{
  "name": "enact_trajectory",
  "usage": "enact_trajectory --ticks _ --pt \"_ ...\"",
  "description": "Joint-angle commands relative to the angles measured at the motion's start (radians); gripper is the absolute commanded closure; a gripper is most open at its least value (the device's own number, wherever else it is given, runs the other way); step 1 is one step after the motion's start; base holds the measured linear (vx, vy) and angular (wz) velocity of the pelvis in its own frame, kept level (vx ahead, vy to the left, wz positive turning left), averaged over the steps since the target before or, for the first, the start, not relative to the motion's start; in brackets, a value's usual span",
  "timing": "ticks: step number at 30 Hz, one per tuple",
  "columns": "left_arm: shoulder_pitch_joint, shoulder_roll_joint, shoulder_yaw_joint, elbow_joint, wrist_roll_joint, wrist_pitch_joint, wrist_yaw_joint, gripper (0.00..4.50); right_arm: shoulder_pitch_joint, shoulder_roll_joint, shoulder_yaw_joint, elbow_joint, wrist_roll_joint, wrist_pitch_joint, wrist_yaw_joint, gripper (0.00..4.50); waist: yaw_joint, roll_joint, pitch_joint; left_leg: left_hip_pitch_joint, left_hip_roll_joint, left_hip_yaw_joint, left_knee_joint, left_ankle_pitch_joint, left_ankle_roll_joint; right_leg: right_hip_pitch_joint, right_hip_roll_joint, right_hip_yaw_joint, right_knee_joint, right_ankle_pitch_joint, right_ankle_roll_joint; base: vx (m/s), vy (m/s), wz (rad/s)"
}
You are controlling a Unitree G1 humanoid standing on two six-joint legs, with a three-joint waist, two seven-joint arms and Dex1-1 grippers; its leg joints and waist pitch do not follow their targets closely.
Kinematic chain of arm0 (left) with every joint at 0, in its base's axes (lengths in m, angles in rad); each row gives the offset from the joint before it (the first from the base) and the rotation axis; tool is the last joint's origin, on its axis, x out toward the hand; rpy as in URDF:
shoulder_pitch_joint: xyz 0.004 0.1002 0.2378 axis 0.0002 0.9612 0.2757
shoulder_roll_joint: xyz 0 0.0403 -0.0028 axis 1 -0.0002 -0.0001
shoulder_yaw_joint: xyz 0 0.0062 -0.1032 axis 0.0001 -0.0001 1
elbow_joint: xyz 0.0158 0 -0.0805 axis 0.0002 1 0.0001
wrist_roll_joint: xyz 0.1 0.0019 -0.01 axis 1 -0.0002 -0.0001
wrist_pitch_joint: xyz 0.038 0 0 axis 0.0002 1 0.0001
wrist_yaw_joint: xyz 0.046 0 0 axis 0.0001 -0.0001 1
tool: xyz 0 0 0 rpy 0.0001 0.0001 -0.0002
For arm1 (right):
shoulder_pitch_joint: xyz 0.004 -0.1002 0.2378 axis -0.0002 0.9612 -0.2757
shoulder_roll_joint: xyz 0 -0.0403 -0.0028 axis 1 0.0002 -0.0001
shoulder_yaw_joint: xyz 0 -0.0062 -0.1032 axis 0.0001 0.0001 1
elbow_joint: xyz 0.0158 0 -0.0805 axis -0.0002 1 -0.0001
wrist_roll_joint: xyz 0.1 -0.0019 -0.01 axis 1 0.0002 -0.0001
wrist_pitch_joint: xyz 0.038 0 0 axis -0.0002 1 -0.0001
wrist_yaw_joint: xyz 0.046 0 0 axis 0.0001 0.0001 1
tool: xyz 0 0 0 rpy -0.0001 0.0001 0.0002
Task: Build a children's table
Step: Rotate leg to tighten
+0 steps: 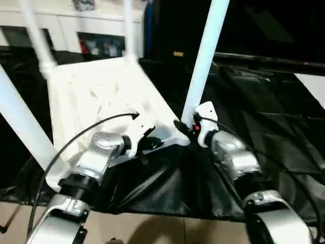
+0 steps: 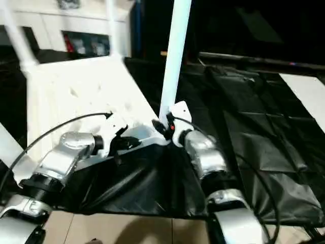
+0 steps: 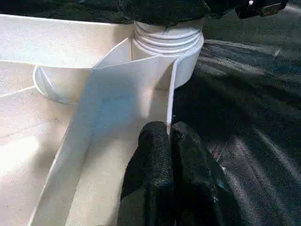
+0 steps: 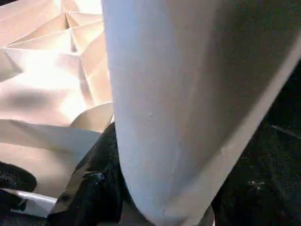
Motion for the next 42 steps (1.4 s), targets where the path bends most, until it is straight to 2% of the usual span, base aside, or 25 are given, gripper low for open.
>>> enact_trajectory --ticks 1,5,6,8,12,13,16,20,24,26,27,28,32,34,42 --pt "-0.057 -0.050 -0.027 -0.007 -0.025 -0.045 0.017 4.50 0.020 0.131 0.100 -0.004 0.029 0.045 0.111 1.85 0.001 0.016 -0.056 0.001 -0.002 0.001 -0.082 -0.341 -0.003 0.040 -0.042 0.032 -0.095 -0.419 -0.123 0.000 0.000 0.00" --pt "-0.039 0.010 -0.032 -0.029 -0.036 -0.105 -0.082 4.50 0.034 0.076 0.094 -0.040 0.035 0.047 0.181 1.55 0.002 0.014 -0.058 -0.001 -0.001 0.000 -0.084 -0.335 0.002 0.045 -0.044 0.033 -0.094 -0.406 -0.124 0.000 0.000 0.00" --pt "-0.030 0.028 -0.036 -0.041 -0.043 -0.118 -0.119 4.50 0.037 0.054 0.100 -0.047 0.030 0.035 0.206 1.46 0.002 0.016 -0.061 -0.005 0.000 -0.001 -0.084 -0.315 0.004 0.048 -0.045 0.035 -0.089 -0.373 -0.131 0.000 0.000 0.00" --pt "-0.021 0.050 -0.037 -0.054 -0.052 -0.112 -0.158 4.50 0.044 0.019 0.109 -0.057 0.028 0.025 0.260 1.27 0.004 0.017 -0.062 0.001 0.002 0.005 -0.079 -0.283 0.005 0.043 -0.043 0.037 -0.081 -0.303 -0.166 0.000 0.000 0.00" --pt "0.000 0.109 -0.050 -0.073 -0.065 -0.140 -0.259 4.50 0.064 -0.083 0.142 -0.087 0.030 0.009 0.429 1.27 0.008 0.018 -0.066 -0.003 0.003 0.009 -0.074 -0.223 0.025 0.053 -0.039 0.037 -0.065 -0.169 -0.211 0.000 0.000 0.00" --pt "0.002 0.125 -0.049 -0.073 -0.076 -0.150 -0.297 4.50 0.071 -0.125 0.158 -0.101 0.023 0.004 0.499 1.27 0.010 0.017 -0.069 -0.001 0.003 0.012 -0.070 -0.181 0.035 0.054 -0.037 0.038 -0.057 -0.092 -0.237 0.000 0.000 0.00" --pt "0.006 0.146 -0.048 -0.077 -0.094 -0.160 -0.353 4.50 0.073 -0.178 0.178 -0.102 0.005 -0.015 0.587 1.27 0.020 0.019 -0.071 -0.001 0.003 0.014 -0.065 -0.143 0.054 0.058 -0.035 0.035 -0.047 -0.011 -0.265 0.018 0.003 0.01" --pt "0.006 0.184 -0.057 -0.079 -0.110 -0.166 -0.421 4.50 0.059 -0.240 0.213 -0.090 -0.015 -0.043 0.690 1.27 0.030 0.016 -0.067 0.002 0.006 0.017 -0.066 -0.184 0.053 0.057 -0.037 0.035 -0.049 -0.066 -0.269 0.000 0.000 0.00" --pt "0.007 0.198 -0.059 -0.082 -0.117 -0.167 -0.442 4.50 0.054 -0.256 0.226 -0.087 -0.018 -0.063 0.726 1.27 0.038 0.013 -0.064 0.004 0.007 0.017 -0.069 -0.216 0.034 0.054 -0.042 0.037 -0.057 -0.151 -0.249 0.000 0.000 0.00" --pt "0.009 0.205 -0.056 -0.083 -0.117 -0.171 -0.451 4.50 0.048 -0.254 0.227 -0.087 -0.013 -0.063 0.731 1.27 0.038 0.007 -0.063 0.002 0.007 0.016 -0.070 -0.218 0.031 0.055 -0.043 0.038 -0.059 -0.182 -0.235 0.000 0.000 0.00" --pt "0.009 0.206 -0.054 -0.081 -0.115 -0.174 -0.453 4.50 0.047 -0.252 0.227 -0.087 -0.010 -0.065 0.735 1.27 0.039 0.009 -0.063 0.003 0.008 0.015 -0.070 -0.220 0.029 0.053 -0.044 0.038 -0.060 -0.198 -0.227 0.000 0.000 0.00" --pt "0.010 0.208 -0.053 -0.079 -0.113 -0.177 -0.451 4.50 0.047 -0.250 0.230 -0.088 -0.012 -0.070 0.735 1.27 0.039 0.005 -0.063 0.002 0.007 0.016 -0.070 -0.218 0.029 0.053 -0.044 0.038 -0.061 -0.201 -0.224 0.000 0.000 0.00" --pt "0.012 0.215 -0.052 -0.075 -0.114 -0.185 -0.443 4.50 0.039 -0.235 0.239 -0.071 -0.021 -0.087 0.715 1.41 0.038 0.004 -0.064 0.000 0.007 0.015 -0.070 -0.201 0.029 0.053 -0.043 0.038 -0.059 -0.197 -0.220 0.000 0.000 0.00" --pt "0.018 0.215 -0.049 -0.080 -0.117 -0.182 -0.439 4.50 0.038 -0.222 0.232 -0.069 -0.014 -0.084 0.707 1.66 0.036 0.004 -0.064 -0.002 0.007 0.014 -0.071 -0.198 0.027 0.054 -0.043 0.037 -0.058 -0.195 -0.219 0.000 0.000 0.00" --pt "0.032 0.216 -0.046 -0.090 -0.117 -0.180 -0.430 4.50 0.051 -0.207 0.220 -0.080 0.003 -0.093 0.702 1.76 0.031 0.002 -0.064 -0.002 0.006 0.014 -0.070 -0.192 0.031 0.054 -0.043 0.037 -0.057 -0.193 -0.218 0.000 0.000 0.00"
